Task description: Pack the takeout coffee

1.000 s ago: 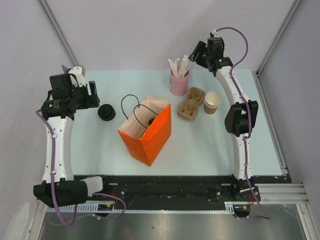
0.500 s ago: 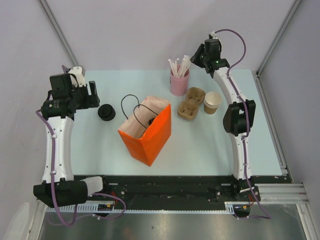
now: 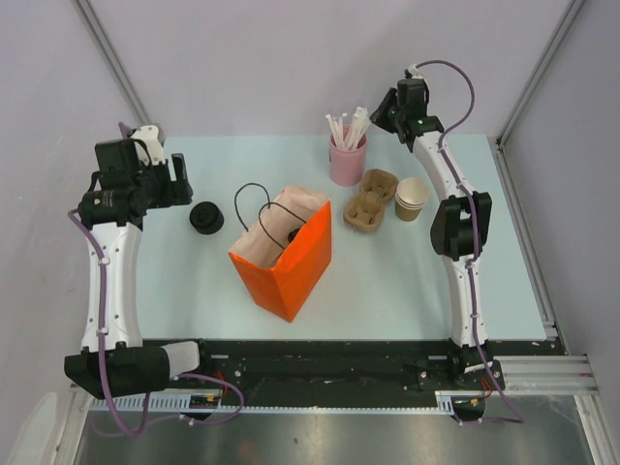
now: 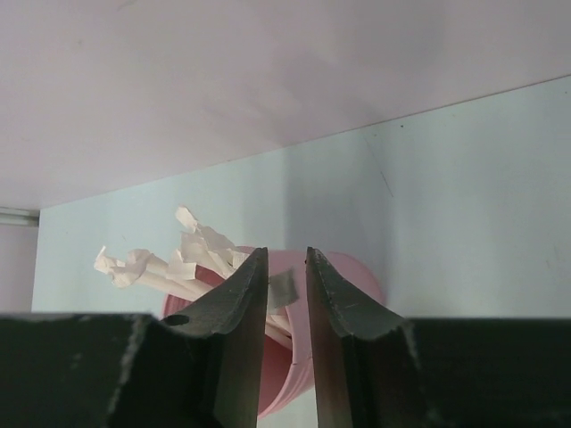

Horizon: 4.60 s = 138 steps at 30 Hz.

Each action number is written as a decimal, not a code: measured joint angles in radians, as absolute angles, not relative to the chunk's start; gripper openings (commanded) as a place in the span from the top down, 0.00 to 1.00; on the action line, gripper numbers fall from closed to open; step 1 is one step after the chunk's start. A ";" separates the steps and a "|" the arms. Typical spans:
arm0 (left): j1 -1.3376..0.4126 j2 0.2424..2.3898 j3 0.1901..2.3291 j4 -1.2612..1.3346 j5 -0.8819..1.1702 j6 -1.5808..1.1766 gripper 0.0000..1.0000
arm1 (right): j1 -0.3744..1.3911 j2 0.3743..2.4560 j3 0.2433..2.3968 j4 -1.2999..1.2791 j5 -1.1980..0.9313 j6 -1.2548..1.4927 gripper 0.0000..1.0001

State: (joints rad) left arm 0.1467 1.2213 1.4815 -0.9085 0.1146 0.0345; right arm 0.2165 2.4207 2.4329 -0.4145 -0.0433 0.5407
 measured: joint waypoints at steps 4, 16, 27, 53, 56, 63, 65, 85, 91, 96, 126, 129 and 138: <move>0.147 1.222 1.481 -0.909 0.115 0.035 0.19 | 0.220 2.429 2.433 -0.415 -0.047 0.532 1.00; 0.147 1.222 1.483 -0.910 0.115 0.035 0.19 | 0.199 2.379 2.433 -0.436 -0.065 0.450 1.00; 0.147 1.224 1.523 -0.916 0.116 0.036 0.18 | 0.196 2.112 2.433 -0.474 -0.103 0.348 1.00; 0.147 1.089 1.399 -0.926 0.142 0.051 0.18 | 0.591 1.687 2.269 -0.583 -0.313 0.473 1.00; 0.147 1.078 1.392 -0.927 0.144 0.051 0.18 | 0.618 1.686 2.226 -0.597 -0.313 0.476 1.00; 0.147 1.071 1.387 -0.927 0.145 0.051 0.18 | 0.629 1.675 2.162 -0.603 -0.310 0.478 1.00; 0.147 1.071 1.387 -0.927 0.145 0.051 0.18 | 0.635 1.663 2.125 -0.599 -0.304 0.478 1.00; 0.147 1.070 1.380 -0.928 0.146 0.052 0.15 | 0.672 1.574 1.813 -0.518 -0.278 0.601 0.00; 0.147 1.070 1.376 -0.928 0.145 0.052 0.04 | 0.553 1.559 1.947 -0.609 -0.207 0.537 0.01; 0.147 1.070 1.375 -0.926 0.134 0.049 0.00 | 0.368 1.465 1.901 -0.643 -0.146 0.452 0.00; 0.146 0.800 0.640 -0.374 0.136 0.095 0.00 | -0.055 0.949 0.850 -0.342 0.316 0.276 0.00; 0.146 0.788 0.615 -0.332 0.141 0.079 0.00 | -0.055 0.928 0.798 -0.294 0.322 0.271 0.00; 0.142 0.766 0.583 -0.294 0.142 0.078 0.00 | -0.055 0.848 0.698 -0.208 0.324 0.268 0.00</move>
